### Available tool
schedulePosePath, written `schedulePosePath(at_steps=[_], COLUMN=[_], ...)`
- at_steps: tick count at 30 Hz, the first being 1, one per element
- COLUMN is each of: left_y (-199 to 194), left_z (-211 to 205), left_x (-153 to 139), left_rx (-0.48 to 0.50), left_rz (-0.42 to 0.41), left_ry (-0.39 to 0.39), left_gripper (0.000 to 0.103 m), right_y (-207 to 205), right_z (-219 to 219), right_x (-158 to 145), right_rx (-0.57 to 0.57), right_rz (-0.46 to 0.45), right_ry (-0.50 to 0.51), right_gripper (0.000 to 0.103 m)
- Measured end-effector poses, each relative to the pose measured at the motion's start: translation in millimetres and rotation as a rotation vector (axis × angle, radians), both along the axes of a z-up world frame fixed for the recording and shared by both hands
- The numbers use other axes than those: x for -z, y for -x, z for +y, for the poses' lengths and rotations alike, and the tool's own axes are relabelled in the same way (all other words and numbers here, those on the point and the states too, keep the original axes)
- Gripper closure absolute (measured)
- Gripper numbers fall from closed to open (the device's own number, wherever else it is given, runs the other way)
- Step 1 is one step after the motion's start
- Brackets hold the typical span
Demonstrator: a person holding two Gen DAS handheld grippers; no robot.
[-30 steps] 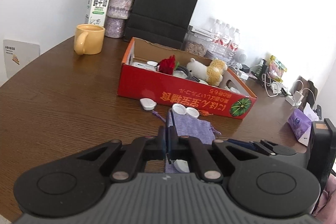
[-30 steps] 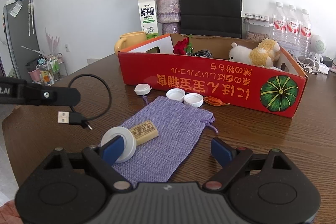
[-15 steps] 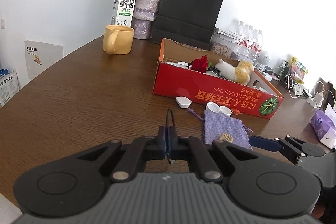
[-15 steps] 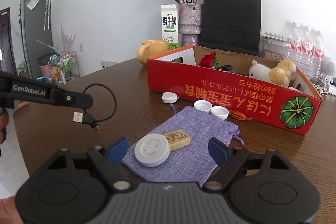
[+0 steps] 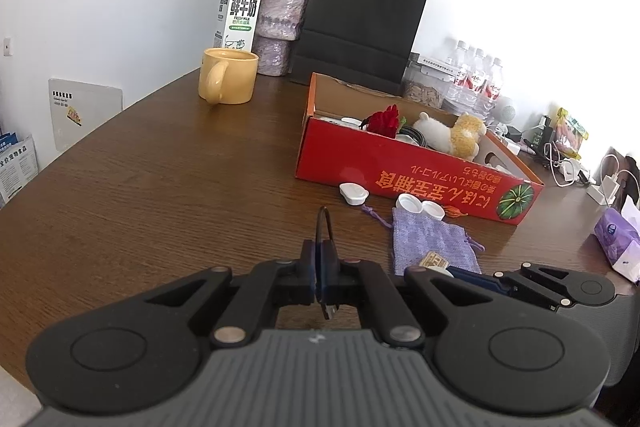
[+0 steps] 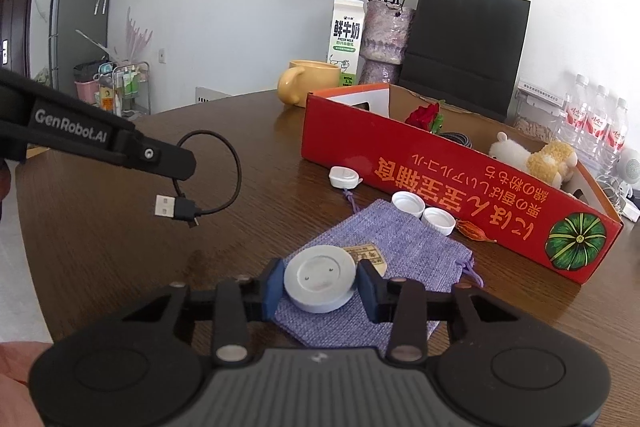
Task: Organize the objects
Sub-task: 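Grasp the white round puck with the right tool while the left tool holds the cable, then carry the cable and puck into the cardboard box and open both tools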
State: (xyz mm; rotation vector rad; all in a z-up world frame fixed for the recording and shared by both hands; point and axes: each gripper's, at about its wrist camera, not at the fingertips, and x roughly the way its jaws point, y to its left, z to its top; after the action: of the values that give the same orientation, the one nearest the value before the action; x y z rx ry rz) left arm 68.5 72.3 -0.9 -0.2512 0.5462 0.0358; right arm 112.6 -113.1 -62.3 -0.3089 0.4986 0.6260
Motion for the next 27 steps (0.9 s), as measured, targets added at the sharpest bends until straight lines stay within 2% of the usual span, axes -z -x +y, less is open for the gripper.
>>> schedulePosePath(at_steps=[8,16,27], left_y=[-2.4,-11.3,-46.4], left_z=[-3.6,-16.4,-42.6], left_x=[-3.2,-15.9,-38.5], left_rx=[0.009,0.045,0.104], left_rz=[-0.009,-0.046,-0.107], left_ry=[-0.009,-0.036,-0.086], left_gripper=[0.1,0.1,0.1], right_y=[0.7,-5.2,-34.4], right_z=[-7.0,-21.7,-45.9], right_x=[-6.0,-24.3,-45.5], right_rx=[0.007,0.032,0.112], right_rz=[-0.013,-0.046,-0.107], right_ry=[-0.028,-0.085,-0.126], right_gripper=[0.065,0.065,0.065])
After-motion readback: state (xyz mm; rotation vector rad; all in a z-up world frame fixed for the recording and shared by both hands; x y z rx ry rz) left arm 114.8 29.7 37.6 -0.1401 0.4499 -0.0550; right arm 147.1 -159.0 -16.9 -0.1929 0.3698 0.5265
